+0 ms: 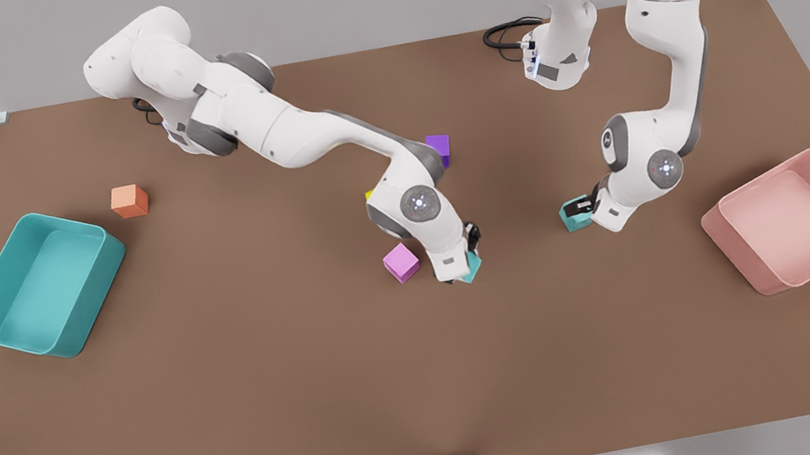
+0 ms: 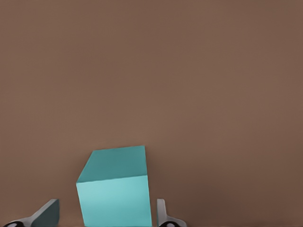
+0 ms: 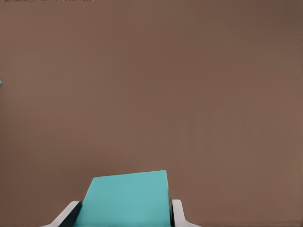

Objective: Stack the two blue cubes on top of each other

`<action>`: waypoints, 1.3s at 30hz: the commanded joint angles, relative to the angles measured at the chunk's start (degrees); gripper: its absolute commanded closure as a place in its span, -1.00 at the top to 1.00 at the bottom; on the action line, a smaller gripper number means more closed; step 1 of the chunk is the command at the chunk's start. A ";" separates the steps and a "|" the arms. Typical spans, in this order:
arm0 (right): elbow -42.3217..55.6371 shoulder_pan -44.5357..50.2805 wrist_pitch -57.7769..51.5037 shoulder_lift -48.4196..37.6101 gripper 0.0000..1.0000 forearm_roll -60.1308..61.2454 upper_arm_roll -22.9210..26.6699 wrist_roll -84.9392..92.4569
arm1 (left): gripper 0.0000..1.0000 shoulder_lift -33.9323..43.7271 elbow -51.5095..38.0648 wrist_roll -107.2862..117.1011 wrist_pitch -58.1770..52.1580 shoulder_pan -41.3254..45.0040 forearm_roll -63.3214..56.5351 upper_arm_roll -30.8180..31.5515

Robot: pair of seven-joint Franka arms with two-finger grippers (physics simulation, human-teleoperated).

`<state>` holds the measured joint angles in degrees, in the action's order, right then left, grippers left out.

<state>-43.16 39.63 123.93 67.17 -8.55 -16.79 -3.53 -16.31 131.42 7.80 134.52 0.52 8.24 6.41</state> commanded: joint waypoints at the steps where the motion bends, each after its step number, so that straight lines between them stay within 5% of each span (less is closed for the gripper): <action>1: 0.00 0.01 2.54 0.50 0.99 4.15 0.01 -3.15 | 1.00 -0.74 -0.02 -7.01 0.83 0.00 0.02 0.01; 12: -0.09 -0.08 9.57 4.99 0.99 4.15 0.18 -3.50 | 1.00 -6.36 -0.11 -6.83 2.42 1.15 0.02 0.01; 13: -0.09 -0.08 10.10 5.43 0.99 4.15 0.27 -3.50 | 0.85 -6.54 -0.11 -6.75 2.42 1.23 0.02 0.01; 14: -0.17 -0.08 10.89 5.78 0.99 4.15 0.27 -3.41 | 0.33 -6.54 -0.11 -5.87 2.42 1.23 0.02 0.01; 15: -0.17 -0.08 11.51 6.22 0.99 4.15 0.27 -3.41 | 0.13 -6.45 -0.11 -5.52 2.42 1.23 0.02 0.01; 30: -0.35 -2.01 12.57 6.57 0.99 4.42 0.09 -1.74 | 0.12 0.67 -3.18 -4.02 -4.61 0.88 -0.24 -1.14; 36: -0.26 -13.34 -2.81 -5.91 0.99 15.92 -0.79 -1.56 | 0.12 1.90 -5.91 -3.50 -7.51 0.88 -0.24 -2.02; 39: -1.05 -34.24 -31.80 -10.13 1.00 18.04 -0.35 5.19 | 0.12 -0.47 -14.77 12.13 -11.90 8.08 -0.59 -1.66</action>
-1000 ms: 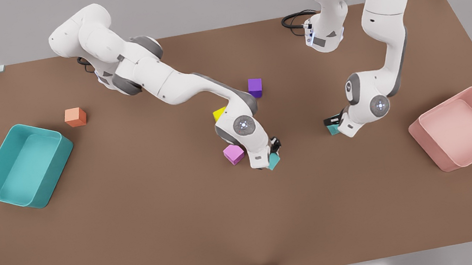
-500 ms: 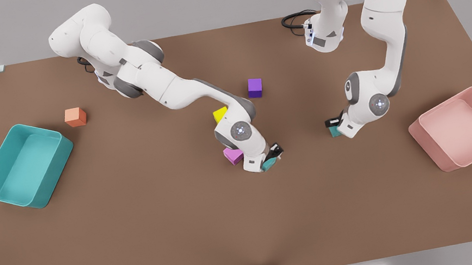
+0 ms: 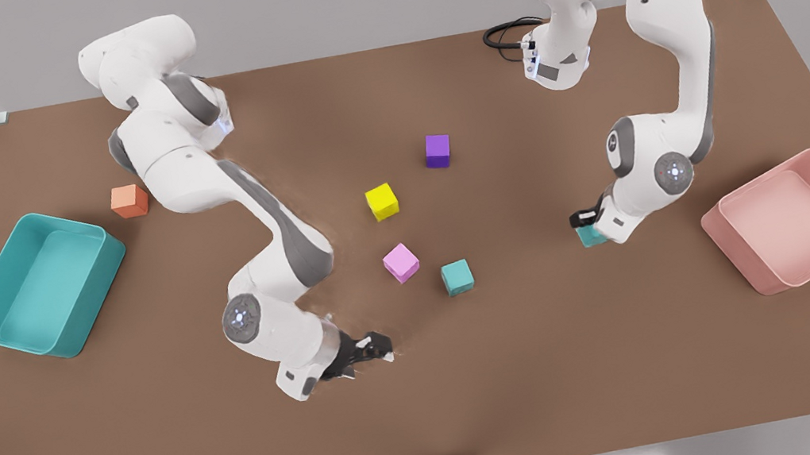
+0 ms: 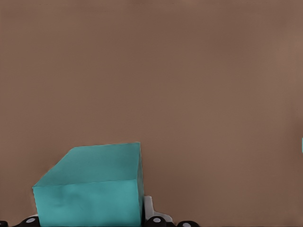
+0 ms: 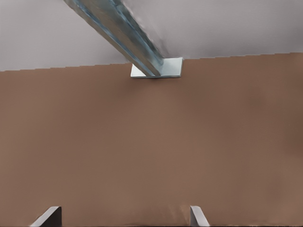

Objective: Stack the two blue cubes on top of each other

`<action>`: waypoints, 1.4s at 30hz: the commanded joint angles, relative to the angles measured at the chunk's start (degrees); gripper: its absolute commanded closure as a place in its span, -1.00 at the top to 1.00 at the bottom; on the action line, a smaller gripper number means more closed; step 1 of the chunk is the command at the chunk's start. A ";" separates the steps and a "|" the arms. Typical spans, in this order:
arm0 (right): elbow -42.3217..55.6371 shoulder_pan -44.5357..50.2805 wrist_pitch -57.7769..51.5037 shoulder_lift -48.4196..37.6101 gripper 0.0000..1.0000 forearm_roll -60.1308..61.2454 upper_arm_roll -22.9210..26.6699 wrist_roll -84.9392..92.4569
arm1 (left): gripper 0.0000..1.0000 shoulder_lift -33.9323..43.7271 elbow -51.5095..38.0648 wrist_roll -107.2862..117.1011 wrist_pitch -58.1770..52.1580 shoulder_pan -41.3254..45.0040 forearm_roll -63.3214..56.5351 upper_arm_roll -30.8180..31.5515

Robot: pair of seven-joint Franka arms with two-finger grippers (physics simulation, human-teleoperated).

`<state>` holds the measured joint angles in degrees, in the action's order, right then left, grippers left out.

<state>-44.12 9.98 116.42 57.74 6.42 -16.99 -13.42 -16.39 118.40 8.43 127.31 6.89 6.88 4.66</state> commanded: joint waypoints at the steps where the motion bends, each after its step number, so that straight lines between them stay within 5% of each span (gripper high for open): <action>1: -0.79 -9.09 -27.73 -2.10 1.00 1.23 0.90 17.10 | 0.12 -1.80 -5.46 17.05 -5.31 5.58 0.68 0.09; 3: -0.79 -11.83 -38.28 -9.21 1.00 -13.97 0.99 18.69 | 0.12 -7.51 -14.59 26.45 -5.31 13.93 0.68 0.09; 6: -1.94 -13.67 -53.57 -20.82 1.00 -14.94 2.74 22.73 | 0.12 -19.20 -30.42 41.49 -5.49 23.25 -1.17 0.09; 7: -6.50 -13.85 -52.44 -25.83 1.00 -13.45 6.79 23.96 | 0.12 -20.34 -30.78 42.81 -6.02 25.01 -2.13 0.00; 9: -26.09 -13.85 -40.85 -40.24 1.00 -12.57 7.32 23.00 | 0.12 -20.87 -30.78 43.95 -5.93 24.58 -4.42 0.00; 11: -37.25 -13.94 -31.19 -45.42 1.00 -13.10 7.32 23.08 | 0.12 -20.87 -30.69 43.95 -6.80 23.96 -4.33 0.00; 34: -39.11 -14.03 -29.67 -45.87 1.00 -12.48 9.34 23.79 | 0.19 -25.18 -35.35 43.77 -8.39 21.76 -4.16 3.69; 35: -39.11 -14.03 -29.67 -45.87 1.00 -12.48 9.34 23.79 | 0.23 -25.27 -35.35 43.77 -8.39 21.76 -4.25 3.69; 36: -39.11 -14.03 -29.67 -45.87 1.00 -12.48 9.34 23.79 | 0.77 -25.44 -35.35 43.60 -8.30 21.76 -4.42 3.69; 37: -39.11 -14.03 -29.67 -45.87 1.00 -12.48 9.34 23.79 | 1.00 -25.53 -35.35 43.60 -8.30 21.76 -4.42 3.69; 42: -39.03 -14.03 -29.59 -45.61 1.00 -12.48 9.34 23.79 | 1.00 -25.36 -35.35 43.69 -8.48 21.32 -4.33 3.69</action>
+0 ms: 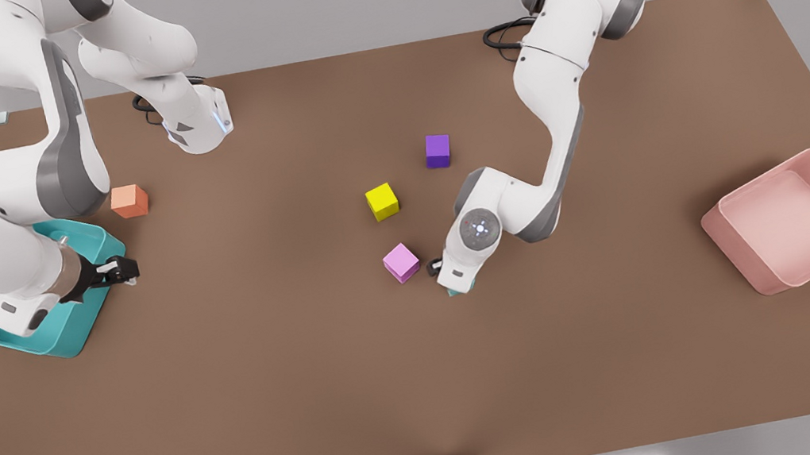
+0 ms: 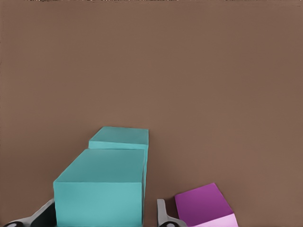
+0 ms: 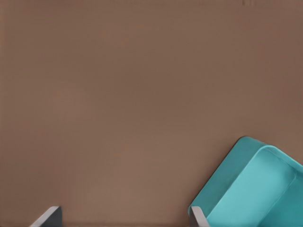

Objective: Stack the two blue cubes on top of each other

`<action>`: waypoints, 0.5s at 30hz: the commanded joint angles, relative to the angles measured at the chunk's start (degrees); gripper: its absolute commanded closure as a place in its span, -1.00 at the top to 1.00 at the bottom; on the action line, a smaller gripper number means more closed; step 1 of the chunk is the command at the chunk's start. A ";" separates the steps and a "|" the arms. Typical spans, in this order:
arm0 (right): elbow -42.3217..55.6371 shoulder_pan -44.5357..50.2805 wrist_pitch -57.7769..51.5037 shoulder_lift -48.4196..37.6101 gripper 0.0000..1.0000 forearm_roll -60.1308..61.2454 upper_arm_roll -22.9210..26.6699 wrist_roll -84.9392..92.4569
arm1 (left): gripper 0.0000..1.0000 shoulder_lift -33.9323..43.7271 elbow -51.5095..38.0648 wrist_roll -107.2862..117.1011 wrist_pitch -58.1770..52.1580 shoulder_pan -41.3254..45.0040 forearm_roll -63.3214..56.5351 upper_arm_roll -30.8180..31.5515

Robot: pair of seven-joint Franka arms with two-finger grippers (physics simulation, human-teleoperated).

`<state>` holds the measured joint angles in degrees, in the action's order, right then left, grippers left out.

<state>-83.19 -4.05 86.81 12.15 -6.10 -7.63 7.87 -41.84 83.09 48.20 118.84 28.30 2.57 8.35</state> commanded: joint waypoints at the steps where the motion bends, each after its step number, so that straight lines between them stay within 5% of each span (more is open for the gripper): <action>1: 0.04 0.00 -0.06 -0.02 1.00 0.03 -0.01 2.51 | 1.00 0.27 -0.03 4.01 -0.18 -0.09 -0.02 0.00; 13: 0.75 0.18 0.03 -0.37 1.00 -0.49 1.31 0.66 | 1.00 1.41 -2.05 4.18 -3.44 -1.67 -0.11 0.96; 15: 0.75 0.18 0.03 -0.37 1.00 -0.49 1.31 0.66 | 1.00 3.70 -6.09 4.10 -15.89 -2.10 -0.20 0.61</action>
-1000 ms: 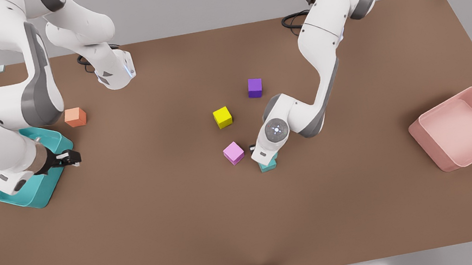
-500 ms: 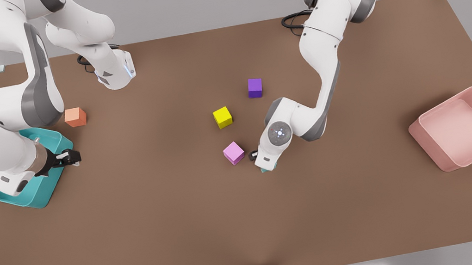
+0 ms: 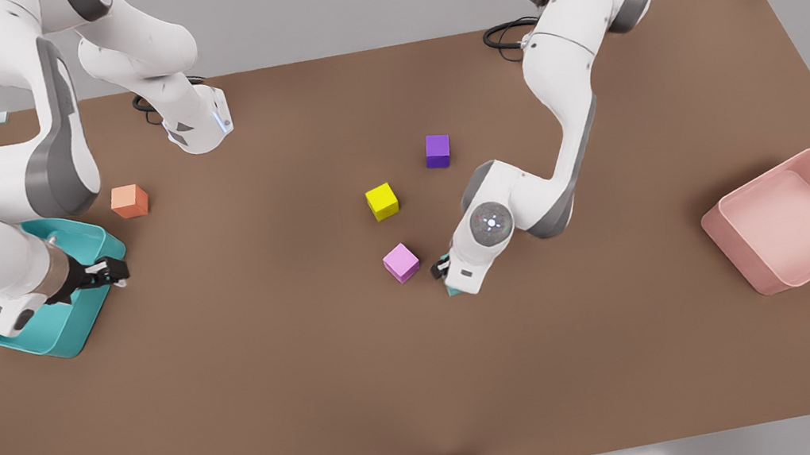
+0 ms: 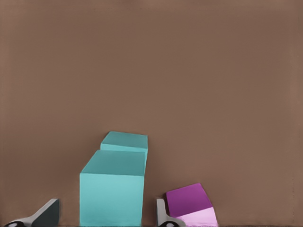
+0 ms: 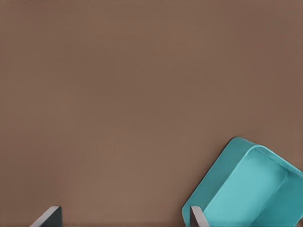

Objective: Stack the two blue cubes on top of each other

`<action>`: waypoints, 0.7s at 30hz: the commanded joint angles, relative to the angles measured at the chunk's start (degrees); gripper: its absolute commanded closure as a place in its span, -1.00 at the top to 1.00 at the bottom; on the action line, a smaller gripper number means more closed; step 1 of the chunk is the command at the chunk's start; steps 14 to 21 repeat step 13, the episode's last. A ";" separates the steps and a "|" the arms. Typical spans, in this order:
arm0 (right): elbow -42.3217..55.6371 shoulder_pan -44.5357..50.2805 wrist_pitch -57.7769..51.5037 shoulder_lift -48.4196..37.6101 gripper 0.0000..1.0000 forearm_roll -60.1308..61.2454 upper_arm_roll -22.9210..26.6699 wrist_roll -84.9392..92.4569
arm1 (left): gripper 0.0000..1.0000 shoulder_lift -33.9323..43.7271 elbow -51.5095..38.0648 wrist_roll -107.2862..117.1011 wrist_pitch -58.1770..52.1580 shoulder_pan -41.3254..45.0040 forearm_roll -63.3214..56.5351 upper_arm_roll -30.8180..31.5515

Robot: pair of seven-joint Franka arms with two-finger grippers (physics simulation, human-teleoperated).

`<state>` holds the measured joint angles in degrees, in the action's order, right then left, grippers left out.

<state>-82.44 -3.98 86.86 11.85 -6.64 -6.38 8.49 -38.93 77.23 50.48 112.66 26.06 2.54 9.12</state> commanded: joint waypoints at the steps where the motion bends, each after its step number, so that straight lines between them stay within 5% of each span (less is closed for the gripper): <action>1: 0.08 0.11 -0.02 -0.07 1.00 0.05 0.05 0.21 | 1.00 1.13 -8.92 1.72 -23.61 -2.15 -0.08 -0.16; 3: 0.08 0.11 -0.02 0.02 1.00 0.14 0.14 0.56 | 1.00 2.71 -17.73 -3.62 -37.42 -10.50 -0.08 0.02; 6: 0.08 0.11 -0.02 -0.07 1.00 -0.04 0.14 0.30 | 1.00 8.69 -17.29 -28.56 -40.66 -26.75 -5.00 2.91; 7: 0.08 0.11 -0.02 -0.07 1.00 -0.04 0.14 0.21 | 1.00 10.52 -16.51 -34.81 -43.40 -26.94 -5.79 2.48; 8: 0.08 0.11 -0.02 -0.07 1.00 -0.04 0.14 0.12 | 1.00 21.14 -0.98 -40.36 -34.82 -26.42 -6.68 -0.05; 21: -0.01 0.20 -0.02 0.02 1.00 -0.30 0.14 0.29 | 1.00 24.34 -0.77 -40.46 -39.98 -24.13 -2.98 -3.14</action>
